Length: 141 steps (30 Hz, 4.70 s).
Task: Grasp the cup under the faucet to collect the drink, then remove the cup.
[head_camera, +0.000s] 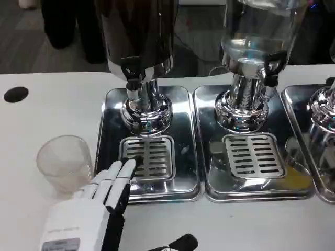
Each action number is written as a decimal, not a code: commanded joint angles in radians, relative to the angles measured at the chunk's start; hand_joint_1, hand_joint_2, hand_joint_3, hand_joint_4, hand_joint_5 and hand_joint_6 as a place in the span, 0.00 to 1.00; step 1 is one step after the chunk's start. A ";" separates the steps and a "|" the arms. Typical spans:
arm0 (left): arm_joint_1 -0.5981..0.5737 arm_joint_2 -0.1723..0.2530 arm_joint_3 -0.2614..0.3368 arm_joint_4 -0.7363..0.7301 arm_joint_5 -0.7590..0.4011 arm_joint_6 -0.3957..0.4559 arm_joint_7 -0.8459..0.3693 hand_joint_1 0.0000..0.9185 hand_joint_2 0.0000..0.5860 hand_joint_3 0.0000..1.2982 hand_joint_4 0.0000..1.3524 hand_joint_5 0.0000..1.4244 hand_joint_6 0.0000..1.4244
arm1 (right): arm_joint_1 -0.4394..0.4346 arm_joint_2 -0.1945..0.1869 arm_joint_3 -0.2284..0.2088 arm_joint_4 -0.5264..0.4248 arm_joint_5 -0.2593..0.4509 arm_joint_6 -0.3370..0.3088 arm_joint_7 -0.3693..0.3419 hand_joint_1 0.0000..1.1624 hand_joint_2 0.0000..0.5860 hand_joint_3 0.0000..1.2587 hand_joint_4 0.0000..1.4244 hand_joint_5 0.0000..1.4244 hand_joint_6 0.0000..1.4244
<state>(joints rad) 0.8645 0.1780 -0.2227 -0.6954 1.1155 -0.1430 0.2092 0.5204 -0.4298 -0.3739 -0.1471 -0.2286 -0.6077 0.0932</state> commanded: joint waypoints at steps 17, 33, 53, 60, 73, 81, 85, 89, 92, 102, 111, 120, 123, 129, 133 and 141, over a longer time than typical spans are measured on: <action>-0.004 0.002 -0.005 -0.008 0.009 0.015 -0.015 0.00 0.09 0.09 0.03 0.12 0.21 | -0.006 -0.002 0.007 0.024 0.007 -0.006 0.005 0.39 0.65 0.20 0.08 0.03 0.00; -0.005 0.006 -0.004 -0.001 0.000 0.011 -0.009 0.00 0.09 0.09 0.03 0.12 0.22 | 0.011 0.005 0.013 0.022 0.002 -0.012 0.001 0.39 0.65 0.20 0.07 0.03 0.00; -0.069 -0.006 0.135 -0.040 -0.071 0.088 -0.065 0.00 0.05 0.08 0.04 0.18 0.41 | 0.027 0.012 0.010 0.051 0.012 -0.035 -0.003 0.39 0.65 0.21 0.07 0.03 0.00; -0.066 -0.047 0.223 -0.149 -0.089 0.162 -0.156 0.00 0.01 0.08 0.04 0.18 0.37 | 0.014 0.007 0.015 0.085 0.013 -0.041 0.000 0.39 0.65 0.21 0.07 0.03 0.00; -0.391 0.000 0.339 -0.002 -0.013 0.410 -0.457 0.00 0.04 0.10 0.05 0.14 0.33 | 0.025 0.006 0.029 0.124 0.019 -0.082 0.006 0.39 0.65 0.21 0.07 0.03 0.00; -0.495 0.033 0.309 0.088 0.036 0.471 -0.485 0.00 0.01 0.07 0.05 0.18 0.36 | 0.039 -0.005 0.020 0.155 0.031 -0.106 0.008 0.38 0.66 0.21 0.07 0.03 0.00; -0.535 0.045 0.283 0.130 0.073 0.489 -0.494 0.00 0.00 0.06 0.06 0.19 0.38 | 0.042 -0.013 0.018 0.175 0.041 -0.121 0.008 0.38 0.66 0.21 0.07 0.03 0.00; -0.562 0.054 0.259 0.158 0.099 0.507 -0.504 0.02 0.01 0.06 0.06 0.21 0.39 | 0.043 -0.019 0.018 0.191 0.050 -0.135 0.008 0.38 0.66 0.21 0.07 0.03 0.00; -0.582 0.060 0.241 0.184 0.115 0.518 -0.508 0.04 0.01 0.06 0.06 0.21 0.40 | 0.047 -0.022 0.019 0.203 0.055 -0.147 0.009 0.38 0.66 0.21 0.07 0.03 0.00; -0.640 0.078 0.183 0.264 0.164 0.558 -0.519 0.17 0.04 0.07 0.07 0.25 0.42 | 0.055 -0.037 0.011 0.248 0.091 -0.190 0.018 0.38 0.66 0.21 0.07 0.03 0.00; -0.678 0.087 0.136 0.327 0.184 0.589 -0.517 0.19 0.05 0.07 0.09 0.27 0.43 | 0.065 -0.043 0.015 0.281 0.115 -0.223 0.033 0.38 0.69 0.22 0.08 0.04 0.00; -0.708 0.096 0.095 0.369 0.197 0.612 -0.514 0.23 0.06 0.10 0.14 0.33 0.46 | 0.060 -0.046 0.020 0.296 0.126 -0.232 0.043 0.38 0.69 0.22 0.08 0.04 0.00; -0.704 0.093 0.088 0.379 0.207 0.621 -0.482 0.25 0.09 0.15 0.17 0.36 0.49 | 0.060 -0.043 0.023 0.305 0.125 -0.236 0.045 0.38 0.68 0.22 0.08 0.04 0.00; -0.698 0.096 0.082 0.395 0.197 0.634 -0.428 0.26 0.10 0.20 0.24 0.40 0.52 | 0.061 -0.043 0.022 0.321 0.131 -0.244 0.049 0.39 0.68 0.21 0.08 0.04 0.00; -0.702 0.098 0.082 0.406 0.185 0.632 -0.407 0.26 0.12 0.22 0.28 0.43 0.53 | 0.063 -0.041 0.022 0.318 0.136 -0.249 0.053 0.39 0.67 0.21 0.08 0.04 0.00; -0.694 0.094 0.084 0.436 0.147 0.624 -0.332 0.29 0.18 0.28 0.36 0.50 0.61 | 0.071 -0.041 0.023 0.312 0.138 -0.258 0.056 0.39 0.67 0.20 0.08 0.05 0.00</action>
<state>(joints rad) 0.1556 0.2693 -0.1336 -0.2787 1.2865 0.4890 -0.1483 0.5848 -0.4700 -0.3506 0.1655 -0.1055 -0.8474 0.1410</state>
